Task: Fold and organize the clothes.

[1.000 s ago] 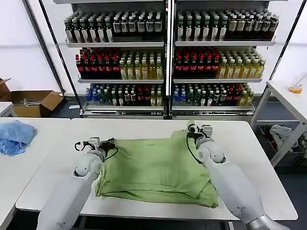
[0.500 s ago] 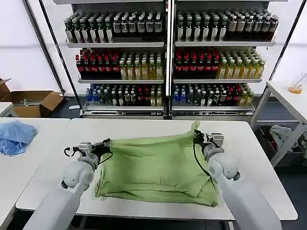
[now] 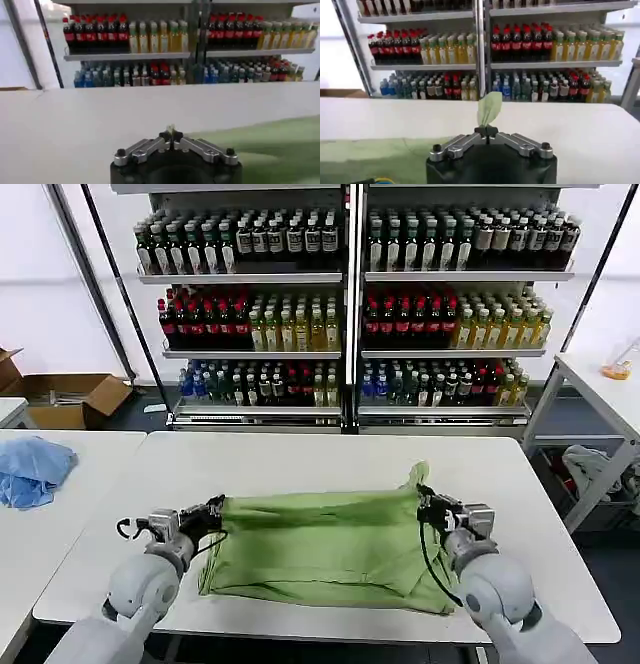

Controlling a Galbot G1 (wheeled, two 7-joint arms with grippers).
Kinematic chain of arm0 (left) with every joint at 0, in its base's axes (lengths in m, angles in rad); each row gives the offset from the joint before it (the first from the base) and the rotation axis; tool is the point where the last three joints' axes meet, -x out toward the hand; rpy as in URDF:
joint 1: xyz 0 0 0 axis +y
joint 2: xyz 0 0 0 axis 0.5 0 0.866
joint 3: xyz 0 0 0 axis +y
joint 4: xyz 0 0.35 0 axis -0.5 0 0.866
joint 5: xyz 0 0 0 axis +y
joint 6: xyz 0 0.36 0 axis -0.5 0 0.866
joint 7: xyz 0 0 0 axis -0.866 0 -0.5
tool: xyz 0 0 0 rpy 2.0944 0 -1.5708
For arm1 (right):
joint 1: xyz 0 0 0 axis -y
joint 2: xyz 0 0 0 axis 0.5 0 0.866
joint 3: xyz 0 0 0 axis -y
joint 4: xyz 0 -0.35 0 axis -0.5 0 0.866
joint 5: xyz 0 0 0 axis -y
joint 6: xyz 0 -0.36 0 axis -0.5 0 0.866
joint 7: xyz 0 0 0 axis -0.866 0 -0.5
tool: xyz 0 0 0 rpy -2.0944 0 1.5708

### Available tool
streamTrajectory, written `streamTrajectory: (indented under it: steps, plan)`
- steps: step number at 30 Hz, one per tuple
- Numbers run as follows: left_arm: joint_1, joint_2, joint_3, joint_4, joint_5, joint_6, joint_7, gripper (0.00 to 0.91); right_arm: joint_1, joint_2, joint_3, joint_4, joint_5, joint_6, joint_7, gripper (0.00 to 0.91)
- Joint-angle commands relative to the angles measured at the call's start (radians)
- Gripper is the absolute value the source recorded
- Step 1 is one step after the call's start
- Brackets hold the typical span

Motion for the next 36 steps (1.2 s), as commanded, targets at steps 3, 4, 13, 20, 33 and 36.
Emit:
streamTrajectory:
  steps: [3,4,13,20,33,36]
  plan:
    - [0.091,0.004,0.003,-0.032,0.096,-0.011,0.006,0.020,-0.127,0.016,0.034,0.054,-0.018,-0.010,0.017,0.000]
    - [0.091,0.001,0.008,-0.028,0.104,-0.012,0.006,0.020,-0.119,0.028,0.027,0.037,-0.023,-0.010,0.026,0.000]
    - [0.074,-0.033,0.019,0.013,0.166,-0.018,0.009,0.907,-0.053,0.060,-0.013,-0.047,-0.102,-0.010,-0.005,0.907]
    - [0.101,-0.075,0.010,-0.020,0.240,-0.095,-0.040,0.907,-0.078,0.061,-0.008,-0.020,-0.229,0.010,-0.022,0.907]
    - [0.276,-0.283,-0.054,-0.099,0.449,-0.229,-0.134,0.907,-0.228,0.066,0.031,0.070,-0.414,0.078,-0.043,0.907]
    - [0.293,-0.318,-0.054,-0.086,0.481,-0.237,-0.136,0.907,-0.232,0.069,0.031,0.067,-0.415,0.081,-0.042,0.907]
